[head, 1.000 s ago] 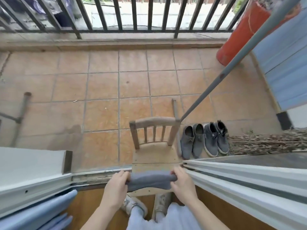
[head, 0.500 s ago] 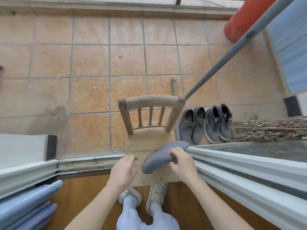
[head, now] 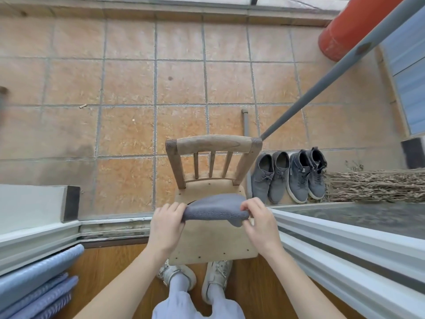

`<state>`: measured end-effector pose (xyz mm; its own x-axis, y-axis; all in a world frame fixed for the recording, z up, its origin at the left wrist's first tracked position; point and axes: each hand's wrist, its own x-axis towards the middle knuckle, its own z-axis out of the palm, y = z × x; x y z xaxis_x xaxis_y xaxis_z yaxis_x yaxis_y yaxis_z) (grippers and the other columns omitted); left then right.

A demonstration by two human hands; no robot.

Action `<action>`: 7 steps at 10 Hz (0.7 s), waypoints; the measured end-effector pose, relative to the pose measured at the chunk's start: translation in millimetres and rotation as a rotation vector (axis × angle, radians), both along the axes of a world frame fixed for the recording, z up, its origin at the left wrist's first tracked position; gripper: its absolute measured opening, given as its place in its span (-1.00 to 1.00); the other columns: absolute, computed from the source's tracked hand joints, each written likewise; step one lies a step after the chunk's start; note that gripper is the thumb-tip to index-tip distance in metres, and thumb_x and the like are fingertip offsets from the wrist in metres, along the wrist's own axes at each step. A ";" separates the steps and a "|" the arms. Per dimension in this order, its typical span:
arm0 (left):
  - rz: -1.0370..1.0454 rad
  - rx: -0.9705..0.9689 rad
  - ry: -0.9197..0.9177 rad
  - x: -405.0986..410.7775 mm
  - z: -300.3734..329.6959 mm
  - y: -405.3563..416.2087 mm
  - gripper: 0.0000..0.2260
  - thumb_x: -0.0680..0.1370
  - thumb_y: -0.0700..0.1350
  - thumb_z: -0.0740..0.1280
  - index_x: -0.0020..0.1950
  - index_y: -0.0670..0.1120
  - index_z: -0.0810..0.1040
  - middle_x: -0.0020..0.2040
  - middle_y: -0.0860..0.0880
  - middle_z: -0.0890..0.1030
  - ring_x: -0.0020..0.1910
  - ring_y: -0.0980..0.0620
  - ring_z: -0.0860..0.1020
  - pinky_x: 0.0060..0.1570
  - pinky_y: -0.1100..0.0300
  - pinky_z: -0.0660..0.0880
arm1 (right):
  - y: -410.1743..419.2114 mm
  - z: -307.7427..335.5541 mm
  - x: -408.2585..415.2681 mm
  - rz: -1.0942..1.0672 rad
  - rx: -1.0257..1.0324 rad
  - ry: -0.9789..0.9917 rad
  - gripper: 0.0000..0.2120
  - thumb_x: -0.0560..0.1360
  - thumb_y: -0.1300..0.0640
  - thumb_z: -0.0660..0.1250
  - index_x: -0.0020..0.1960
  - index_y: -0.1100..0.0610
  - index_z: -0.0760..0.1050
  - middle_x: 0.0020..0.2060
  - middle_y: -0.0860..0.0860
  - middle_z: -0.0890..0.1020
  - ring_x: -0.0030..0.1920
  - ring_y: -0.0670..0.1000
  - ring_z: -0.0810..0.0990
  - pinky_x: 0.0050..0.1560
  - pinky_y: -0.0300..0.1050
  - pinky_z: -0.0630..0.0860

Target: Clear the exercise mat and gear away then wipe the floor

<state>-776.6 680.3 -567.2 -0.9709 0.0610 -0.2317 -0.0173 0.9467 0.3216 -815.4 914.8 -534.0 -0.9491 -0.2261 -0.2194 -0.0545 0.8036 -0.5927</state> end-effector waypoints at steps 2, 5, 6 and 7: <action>-0.012 0.020 0.256 -8.0 -0.8 2.1 -0.76 0.38 -0.19 0.22 -0.01 -0.10 0.58 -0.11 -0.01 0.59 -0.16 -0.07 0.49 -0.22 0.15 0.27 | 4.5 -10.5 -0.5 -0.030 0.165 0.164 -0.69 0.19 0.43 0.23 -0.17 0.10 0.39 -0.20 -0.01 0.49 -0.24 0.03 0.43 -0.18 -0.17 0.24; -0.254 -0.147 -0.164 72.5 -37.7 16.0 -0.33 -0.26 -0.32 0.55 -0.15 -0.13 0.66 -0.19 -0.07 0.62 -0.21 -0.07 0.56 -0.12 0.13 0.27 | 2.9 -36.1 49.8 0.153 0.596 -0.362 -0.64 0.37 0.41 0.25 0.07 0.07 0.40 0.03 0.03 0.49 0.08 0.09 0.45 0.10 -0.08 0.30; -0.249 -0.122 -0.273 94.2 -45.1 15.0 -0.39 -0.26 -0.31 0.57 -0.24 -0.06 0.64 -0.26 0.00 0.60 -0.28 -0.01 0.55 -0.24 0.16 0.47 | 4.6 -37.0 62.4 0.192 0.636 -0.514 -0.65 0.46 0.37 0.14 0.18 0.08 0.38 0.16 0.05 0.47 0.20 0.08 0.40 0.21 -0.09 0.26; -0.150 -0.043 -0.297 104.0 -51.2 8.1 -0.43 -0.24 -0.30 0.59 -0.27 -0.05 0.65 -0.30 0.02 0.61 -0.32 0.00 0.59 -0.39 0.20 0.52 | 1.1 -30.1 61.9 0.204 0.606 -0.567 -0.69 0.51 0.30 0.13 0.20 0.07 0.39 0.16 0.05 0.48 0.20 0.08 0.42 0.22 -0.08 0.28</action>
